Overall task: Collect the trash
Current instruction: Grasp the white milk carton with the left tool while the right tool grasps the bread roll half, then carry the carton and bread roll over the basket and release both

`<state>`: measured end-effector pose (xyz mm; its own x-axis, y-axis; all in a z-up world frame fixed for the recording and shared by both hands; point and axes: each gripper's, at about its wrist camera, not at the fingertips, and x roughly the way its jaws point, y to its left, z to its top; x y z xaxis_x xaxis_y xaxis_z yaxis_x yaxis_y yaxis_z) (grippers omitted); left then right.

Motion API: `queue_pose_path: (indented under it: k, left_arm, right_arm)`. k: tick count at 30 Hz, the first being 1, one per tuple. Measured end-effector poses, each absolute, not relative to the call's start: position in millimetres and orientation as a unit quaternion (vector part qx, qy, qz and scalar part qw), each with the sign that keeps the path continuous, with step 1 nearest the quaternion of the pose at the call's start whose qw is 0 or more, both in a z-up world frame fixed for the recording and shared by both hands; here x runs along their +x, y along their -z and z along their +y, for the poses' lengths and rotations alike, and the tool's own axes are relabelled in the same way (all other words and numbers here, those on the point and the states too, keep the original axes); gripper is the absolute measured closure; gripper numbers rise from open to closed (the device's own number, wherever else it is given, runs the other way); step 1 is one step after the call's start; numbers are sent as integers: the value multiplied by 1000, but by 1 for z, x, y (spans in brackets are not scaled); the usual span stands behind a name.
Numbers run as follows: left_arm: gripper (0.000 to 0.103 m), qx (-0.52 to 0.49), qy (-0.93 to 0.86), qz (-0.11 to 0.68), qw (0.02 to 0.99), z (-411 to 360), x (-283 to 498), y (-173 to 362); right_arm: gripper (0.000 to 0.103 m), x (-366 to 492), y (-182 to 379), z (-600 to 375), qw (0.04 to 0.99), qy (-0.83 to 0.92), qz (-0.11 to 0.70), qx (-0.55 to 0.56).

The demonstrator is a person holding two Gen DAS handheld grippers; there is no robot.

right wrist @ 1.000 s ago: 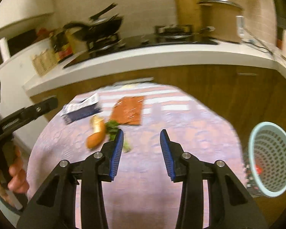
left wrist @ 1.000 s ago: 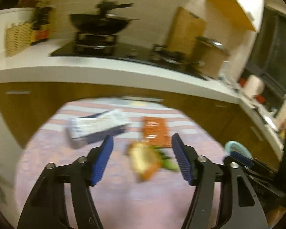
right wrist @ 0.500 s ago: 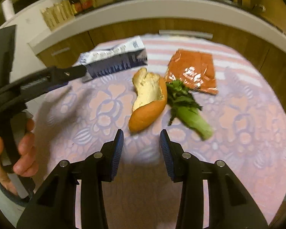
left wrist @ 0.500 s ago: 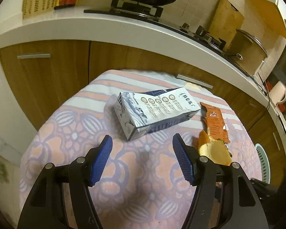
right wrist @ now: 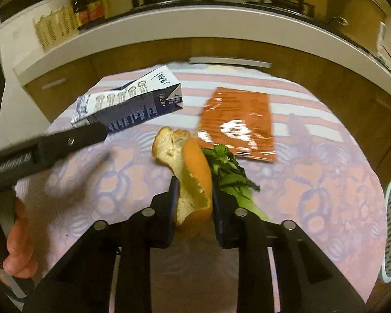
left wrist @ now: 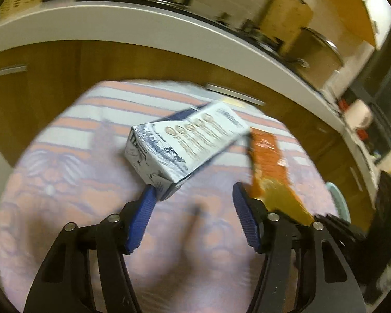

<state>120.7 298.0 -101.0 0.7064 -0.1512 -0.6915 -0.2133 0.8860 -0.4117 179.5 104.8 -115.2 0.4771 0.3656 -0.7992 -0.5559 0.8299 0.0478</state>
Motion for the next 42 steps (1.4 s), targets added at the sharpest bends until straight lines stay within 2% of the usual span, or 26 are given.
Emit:
queue_pose_path:
  k: [4,8,12,19,21,23,24,31,42]
  left_arm:
    - [45,-228,35,387,893,273,120,95]
    - [39,-196,51,393,897,264,110,84]
    - [19,-169,-23,366,915,276,107,69]
    - [18,-89,-48,426,899,265,159,87]
    - [20,-67,-58,437,895,261,170,94]
    - [33,-69,-54,446,891,262,175,100]
    - [43,-72,-53,450,888,263,176,103]
    - [47,-85,-68,414,904,263,152,83]
    - [47,-92,-21,325,941,218,129,5]
  right_arm:
    - [83,188,111,94,855,-263,436,-100]
    - [84,189,107,88,856,-266,432,-94]
    - [84,191,106,84,855,-270,435,-82]
    - [86,188,94,78,859,-283,421,-69]
    - [87,185,88,78,861,-287,414,-68]
    - [87,181,79,76,863,-294,406,-65]
    - [87,178,76,75,864,-297,401,-65]
    - [87,164,49,68,875,-310,366,-61]
    - [87,154,-1,17,902,-292,317,-23]
